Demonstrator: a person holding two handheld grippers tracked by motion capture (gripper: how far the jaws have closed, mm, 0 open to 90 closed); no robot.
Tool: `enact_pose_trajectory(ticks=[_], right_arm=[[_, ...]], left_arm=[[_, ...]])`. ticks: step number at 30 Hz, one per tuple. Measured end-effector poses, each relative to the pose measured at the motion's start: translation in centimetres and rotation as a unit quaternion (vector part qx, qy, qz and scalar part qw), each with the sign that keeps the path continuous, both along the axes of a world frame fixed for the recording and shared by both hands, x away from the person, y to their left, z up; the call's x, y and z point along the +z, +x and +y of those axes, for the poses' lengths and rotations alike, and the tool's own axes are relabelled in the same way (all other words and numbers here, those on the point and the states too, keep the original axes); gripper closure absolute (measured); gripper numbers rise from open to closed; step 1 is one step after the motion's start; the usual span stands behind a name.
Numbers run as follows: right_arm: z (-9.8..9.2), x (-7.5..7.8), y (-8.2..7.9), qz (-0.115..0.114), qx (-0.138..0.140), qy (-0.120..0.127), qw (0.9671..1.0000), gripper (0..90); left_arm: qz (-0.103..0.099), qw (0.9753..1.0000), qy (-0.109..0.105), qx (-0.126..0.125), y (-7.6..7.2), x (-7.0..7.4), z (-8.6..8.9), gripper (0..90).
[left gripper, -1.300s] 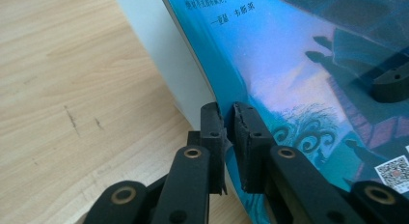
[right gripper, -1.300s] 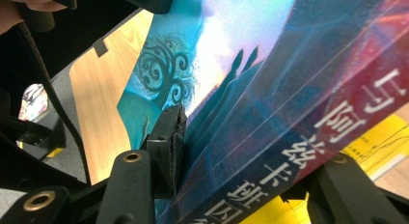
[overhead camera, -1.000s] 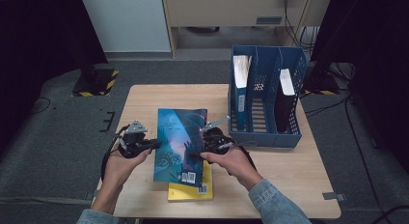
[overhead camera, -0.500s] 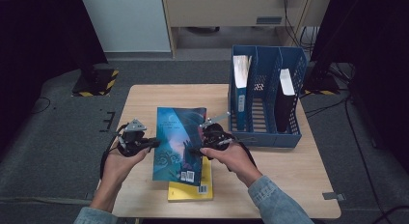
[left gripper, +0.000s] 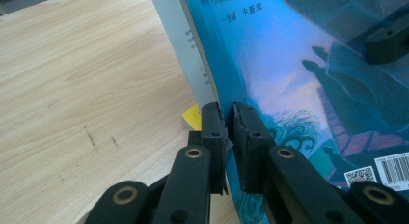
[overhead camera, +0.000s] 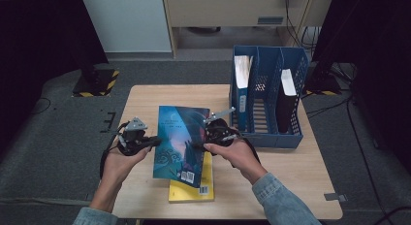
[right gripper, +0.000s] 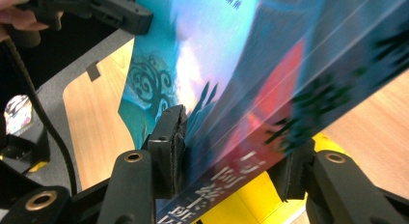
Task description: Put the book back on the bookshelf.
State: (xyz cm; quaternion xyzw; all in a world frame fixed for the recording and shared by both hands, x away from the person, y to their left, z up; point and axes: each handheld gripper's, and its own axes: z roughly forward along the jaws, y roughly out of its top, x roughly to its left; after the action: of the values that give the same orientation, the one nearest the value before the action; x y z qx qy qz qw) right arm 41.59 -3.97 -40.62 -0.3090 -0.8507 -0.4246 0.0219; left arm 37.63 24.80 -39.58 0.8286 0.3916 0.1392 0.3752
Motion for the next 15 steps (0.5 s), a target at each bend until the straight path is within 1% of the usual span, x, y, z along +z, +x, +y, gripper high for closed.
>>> enact_pose_trajectory(ticks=[9, 11, 15], right_arm=[[-0.15, 0.47, 0.2, -0.008, 0.001, -0.004, 1.0, 55.1], [-0.16, 0.54, 0.21, -0.008, -0.001, -0.003, 1.0, 55.5], [-0.18, 0.79, 0.34, -0.009, -0.005, -0.001, 0.9999, 56.1]], left_arm=[[-0.006, 1.0, 0.001, -0.002, -0.18, 0.45, -0.03, 83.5], [-0.005, 1.0, 0.0, -0.001, -0.24, 0.55, -0.05, 83.5], [-0.008, 1.0, 0.005, -0.002, -0.22, 0.98, -0.2, 83.6]])
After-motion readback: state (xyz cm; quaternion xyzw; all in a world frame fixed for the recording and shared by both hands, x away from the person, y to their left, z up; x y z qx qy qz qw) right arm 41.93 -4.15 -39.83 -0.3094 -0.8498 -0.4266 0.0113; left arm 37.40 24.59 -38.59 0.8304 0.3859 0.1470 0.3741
